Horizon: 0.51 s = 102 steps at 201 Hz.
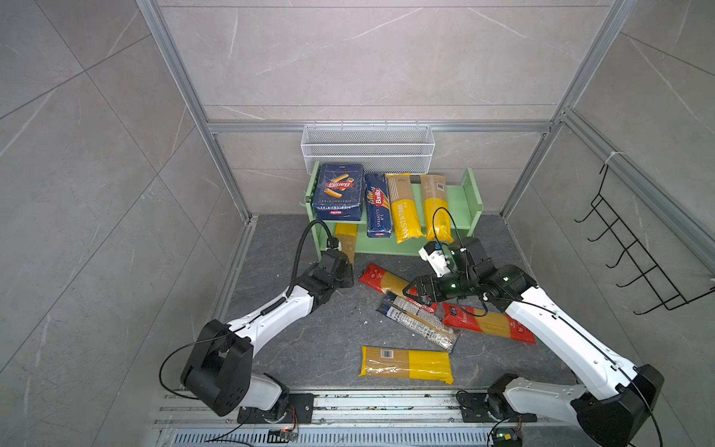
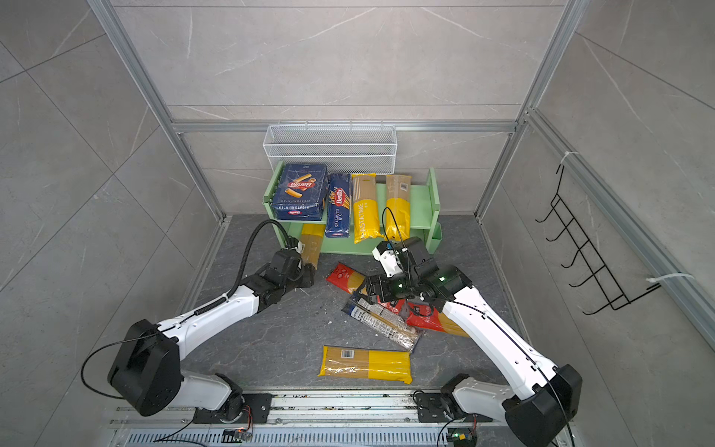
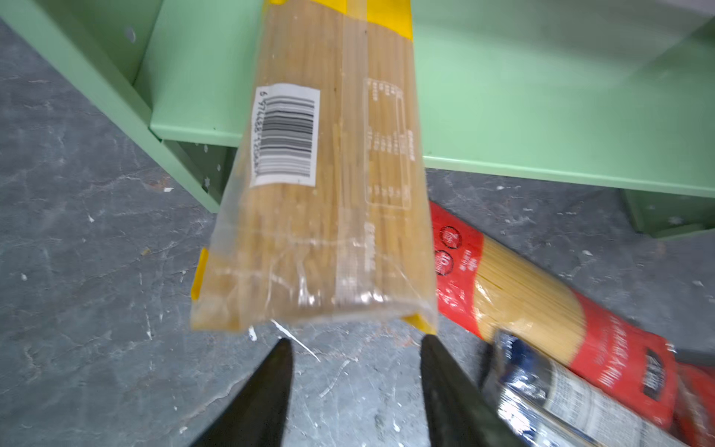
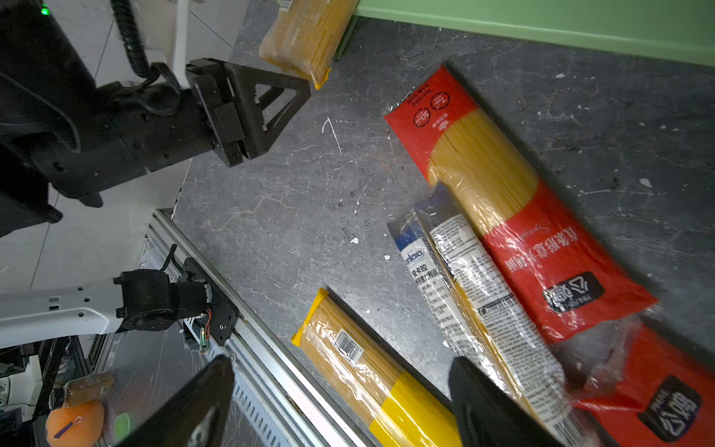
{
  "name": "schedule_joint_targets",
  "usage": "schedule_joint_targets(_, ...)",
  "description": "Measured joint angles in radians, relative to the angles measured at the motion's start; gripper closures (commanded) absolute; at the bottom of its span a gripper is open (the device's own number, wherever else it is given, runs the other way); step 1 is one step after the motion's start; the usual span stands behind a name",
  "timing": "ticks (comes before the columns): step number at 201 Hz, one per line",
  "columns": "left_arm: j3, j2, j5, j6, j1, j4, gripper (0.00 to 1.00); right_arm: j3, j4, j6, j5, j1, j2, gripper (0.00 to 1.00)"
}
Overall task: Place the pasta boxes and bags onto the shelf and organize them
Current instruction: 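Withdraw the left gripper while the right gripper reaches toward the yellow-banded bag, then grasp the yellow-banded spaghetti bag nearest the robot with the right gripper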
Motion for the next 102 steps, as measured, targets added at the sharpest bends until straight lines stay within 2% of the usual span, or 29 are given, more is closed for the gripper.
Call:
schedule_joint_targets(52, -0.125, -0.217, 0.017, -0.038, -0.031, -0.059, 0.34, -0.077, -0.001, 0.005, 0.024, 0.011, -0.003, 0.10)
schedule_joint_targets(102, -0.206, -0.427, -0.014, -0.097, -0.089, -0.198, 0.32, -0.175, -0.037, 0.050, 0.130, 0.128, -0.004, 0.11)
